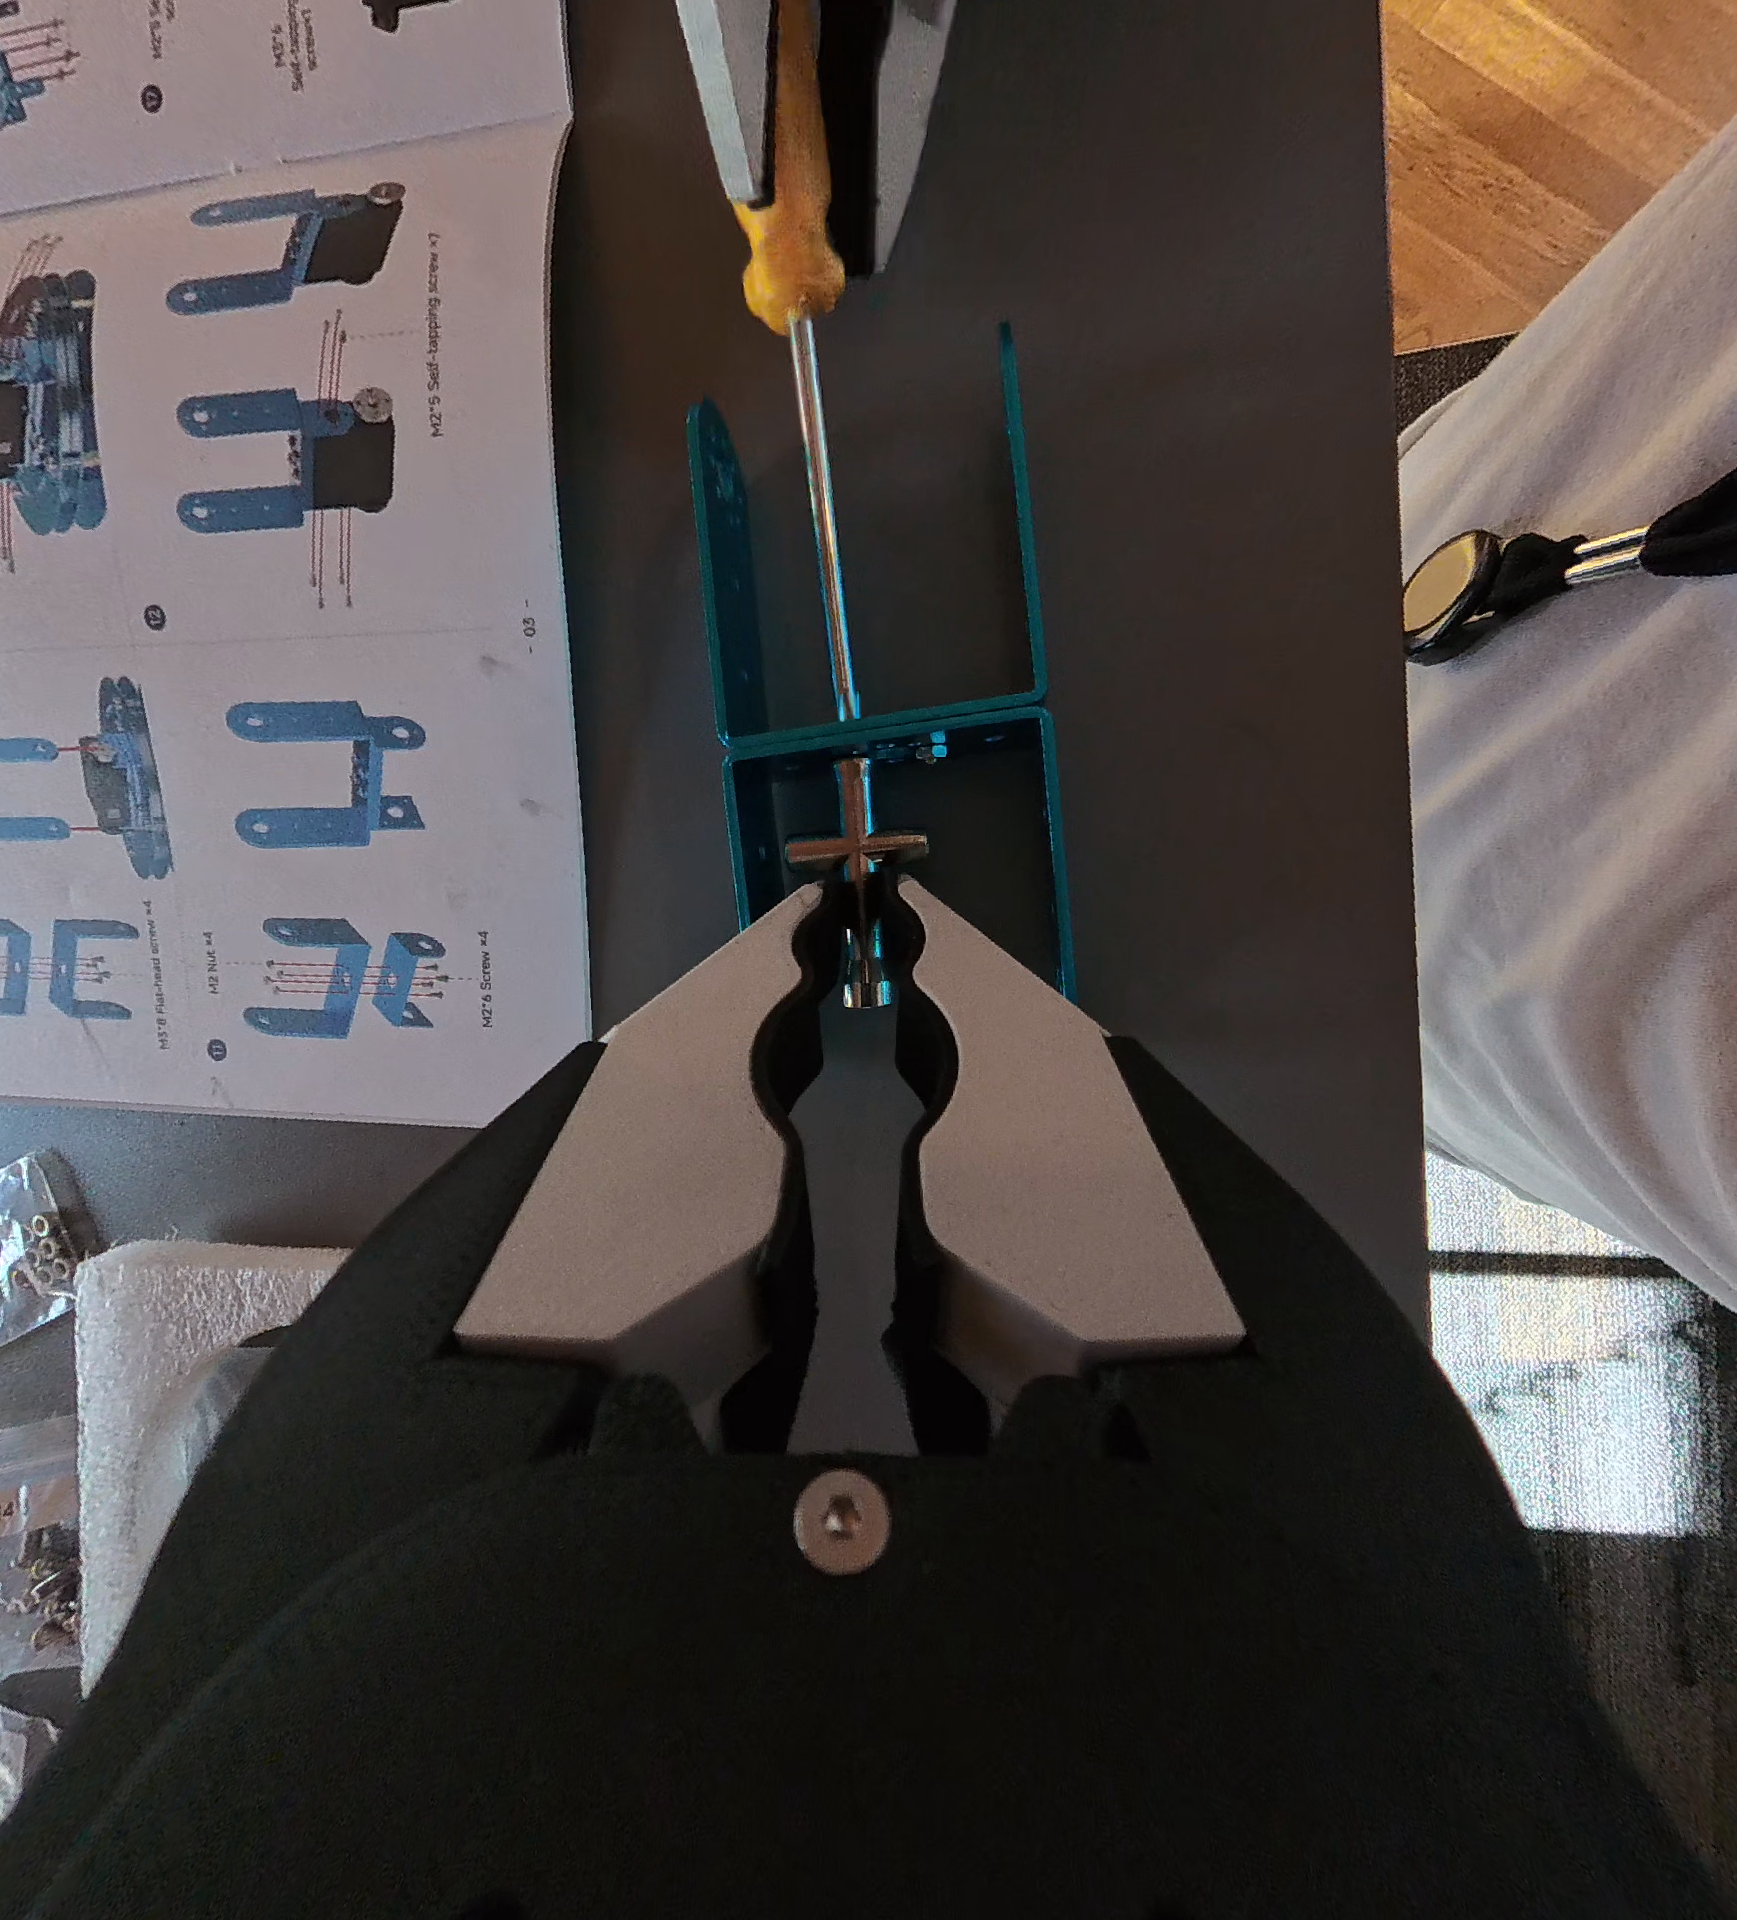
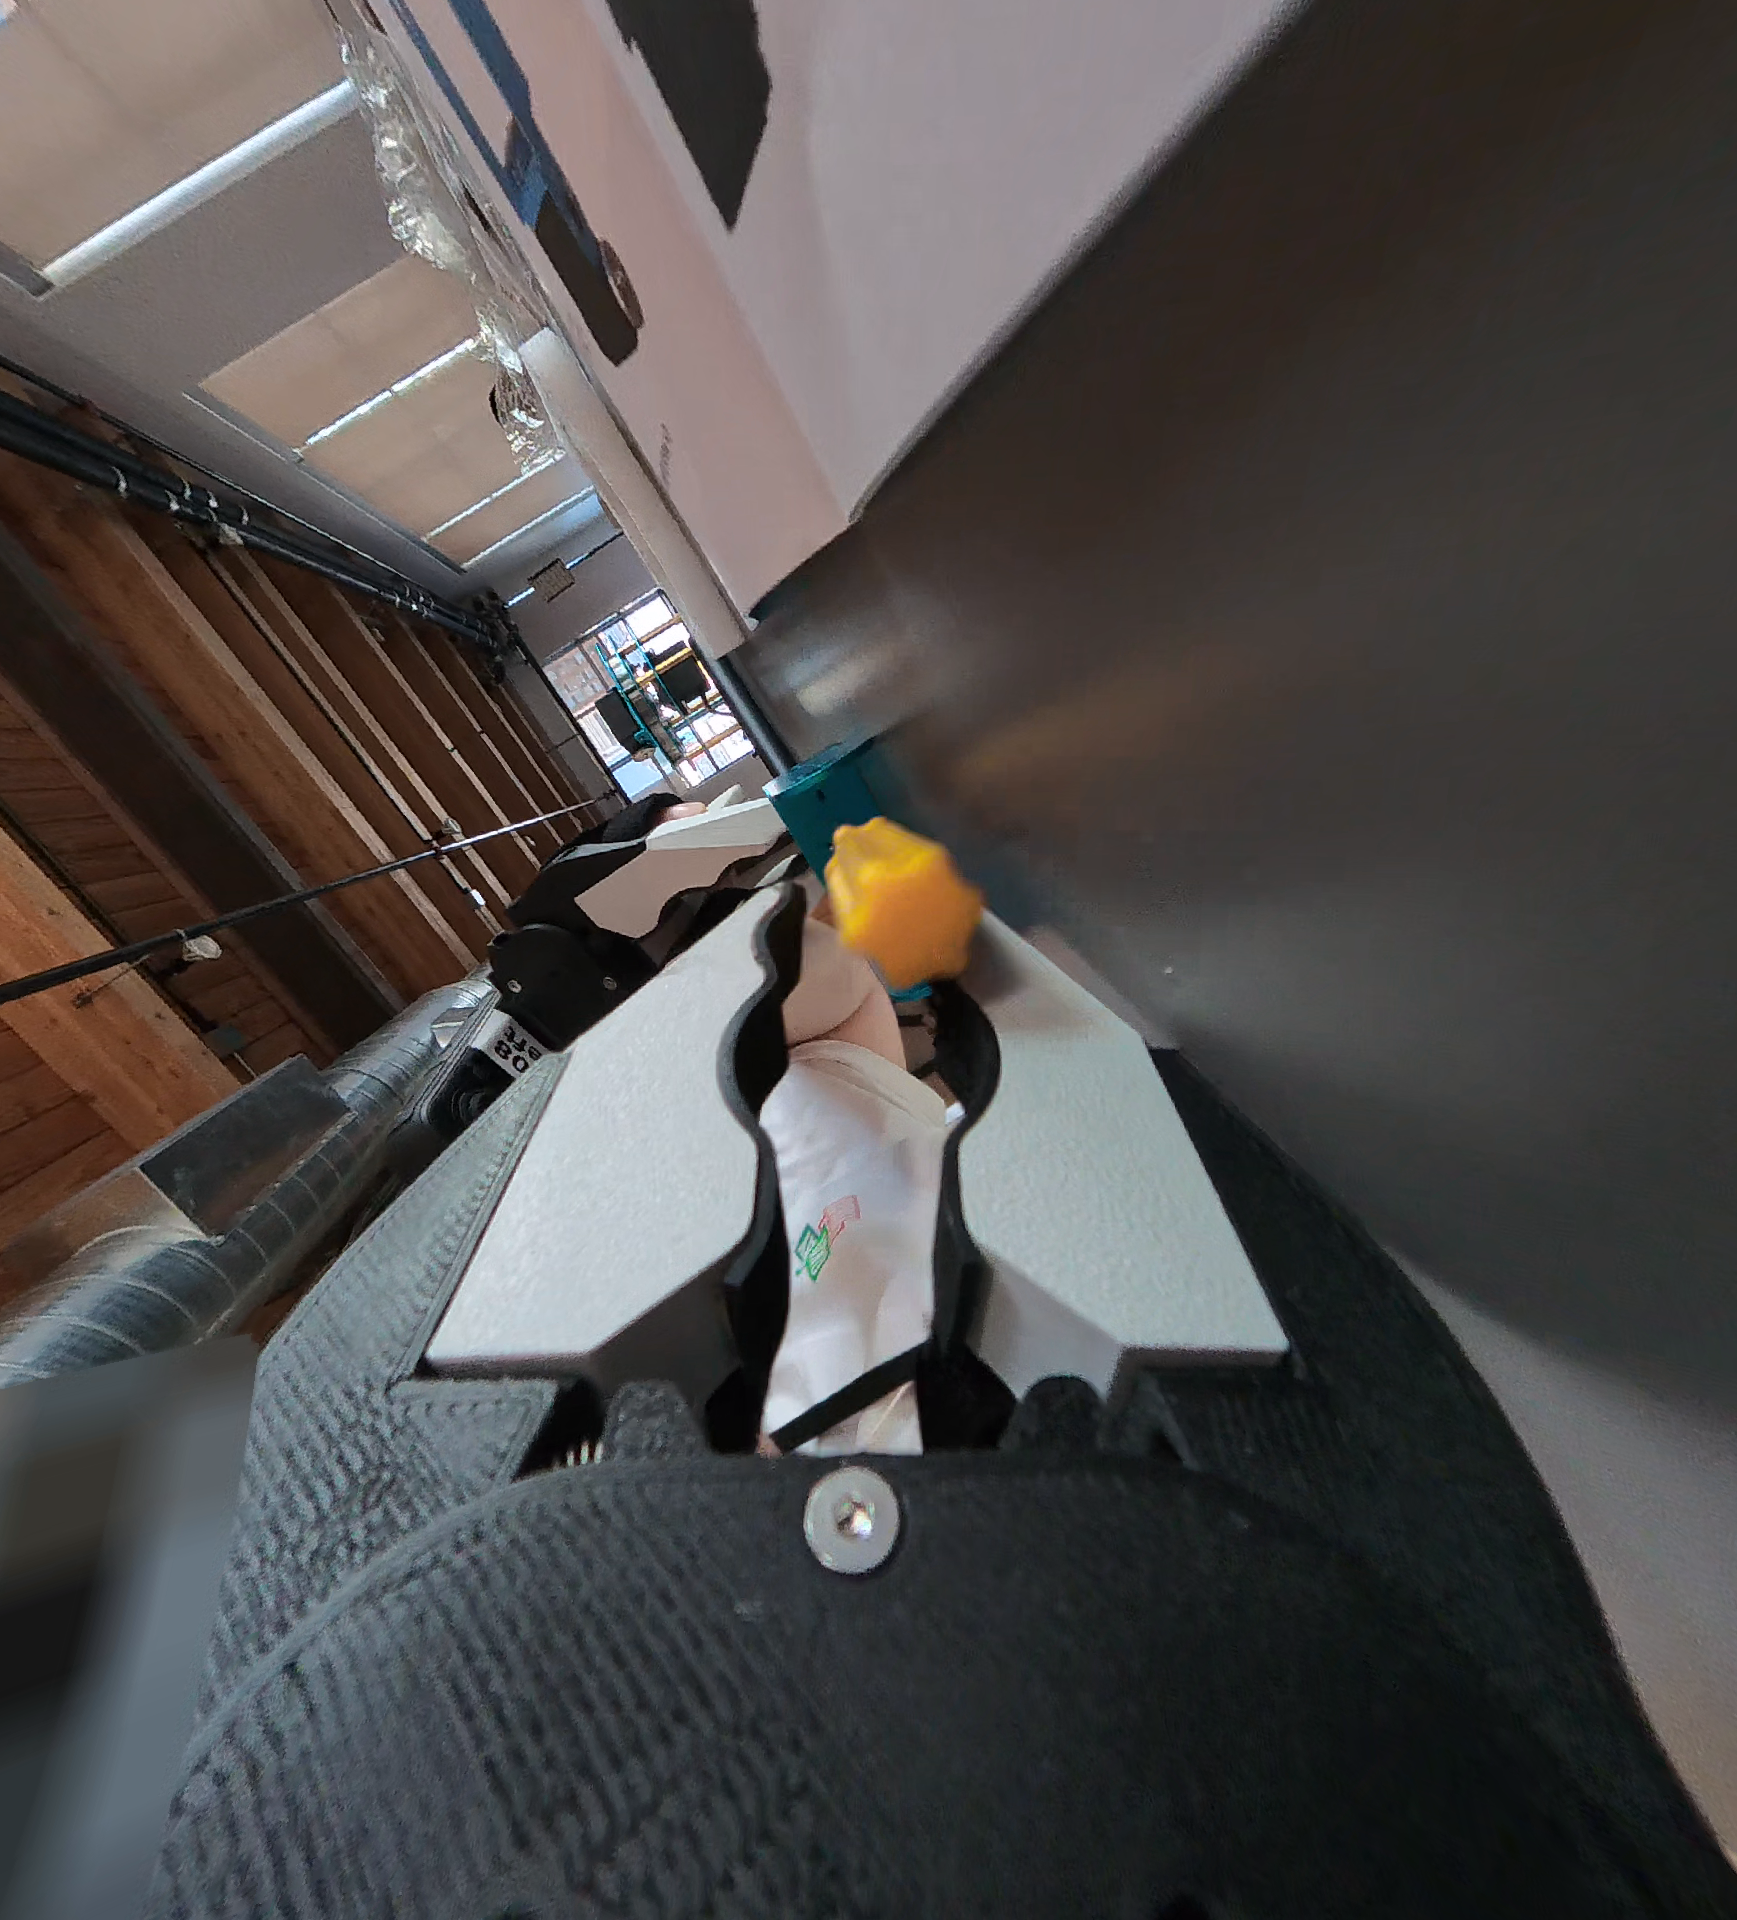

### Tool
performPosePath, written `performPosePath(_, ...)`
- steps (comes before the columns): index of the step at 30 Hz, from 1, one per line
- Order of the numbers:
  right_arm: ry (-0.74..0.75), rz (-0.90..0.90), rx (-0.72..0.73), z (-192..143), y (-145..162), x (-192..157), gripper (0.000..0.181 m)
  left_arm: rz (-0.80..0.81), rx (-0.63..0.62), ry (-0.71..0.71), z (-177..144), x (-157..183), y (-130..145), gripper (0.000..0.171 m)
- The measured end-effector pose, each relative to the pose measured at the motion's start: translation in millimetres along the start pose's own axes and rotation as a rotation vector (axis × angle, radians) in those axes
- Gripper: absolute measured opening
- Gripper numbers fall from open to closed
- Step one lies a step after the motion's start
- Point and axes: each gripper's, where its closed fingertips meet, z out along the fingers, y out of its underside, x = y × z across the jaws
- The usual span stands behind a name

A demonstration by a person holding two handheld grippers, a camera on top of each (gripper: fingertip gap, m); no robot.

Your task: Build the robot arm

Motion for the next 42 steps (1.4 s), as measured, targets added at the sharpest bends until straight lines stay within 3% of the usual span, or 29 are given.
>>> performPosePath(3, 0.012, 0.017, -0.036, 3.2, 8.2, -0.1, 0.034, -0.008, 0.003, 0.008, 0.9, 0.1, -0.1, 0.006)
performPosePath(6, 0.048, 0.012, -0.098, 3.7, 19.1, 4.3, 0.035, -0.013, 0.004, 0.013, 1.4, 0.0, 0.1, 0.006)
performPosePath(10, 0.105, -0.214, -0.256, -5.0, 44.8, 0.5, 0.023, -0.021, 0.007, 0.016, 2.7, -0.4, 0.0, 0.006)
performPosePath(12, 0.079, -0.454, -0.330, -9.8, 59.0, -12.3, 0.022, -0.026, 0.007, 0.020, 3.5, -0.3, -0.1, 0.006)
performPosePath(14, -0.052, -0.739, -0.372, -15.6, 72.8, -38.5, 0.022, -0.025, 0.005, 0.021, 3.8, -0.6, -0.6, 0.006)
performPosePath(16, -0.062, -1.174, -0.341, -23.7, 70.6, -45.5, 0.021, -0.022, 0.003, 0.019, 4.3, -1.2, -1.3, 0.006)
performPosePath(18, 0.116, -1.637, -0.260, -29.9, 47.2, -30.4, 0.020, -0.020, 0.003, 0.017, 4.9, -1.6, -2.1, 0.005)
performPosePath(20, 0.303, -2.006, -0.136, -35.4, 19.0, -22.9, 0.045, -0.021, 0.006, 0.019, 5.4, -1.5, -3.0, 0.006)
performPosePath(23, 0.459, -2.307, -0.010, -38.9, -5.0, -13.0, 0.049, -0.025, 0.006, 0.018, 6.0, -2.3, -3.9, 0.006)
performPosePath(27, 0.496, -2.307, -0.059, -38.7, -19.3, 7.7, 0.038, -0.030, 0.008, 0.017, 6.9, -3.3, -5.1, 0.006)
performPosePath(34, 0.440, -2.198, -0.171, -41.4, -25.2, 10.2, 0.034, -0.023, 0.011, 0.012, 9.3, -4.5, -8.8, 0.006)
performPosePath(37, 0.434, -2.191, -0.202, -38.6, -25.6, 10.8, 0.018, -0.022, 0.008, 0.013, 9.8, -4.7, -9.6, 0.005)
performPosePath(42, 0.430, -2.176, -0.203, -38.5, -24.1, 11.1, 0.017, -0.024, -0.006, 0.016, 9.0, -4.7, -9.4, 0.006)
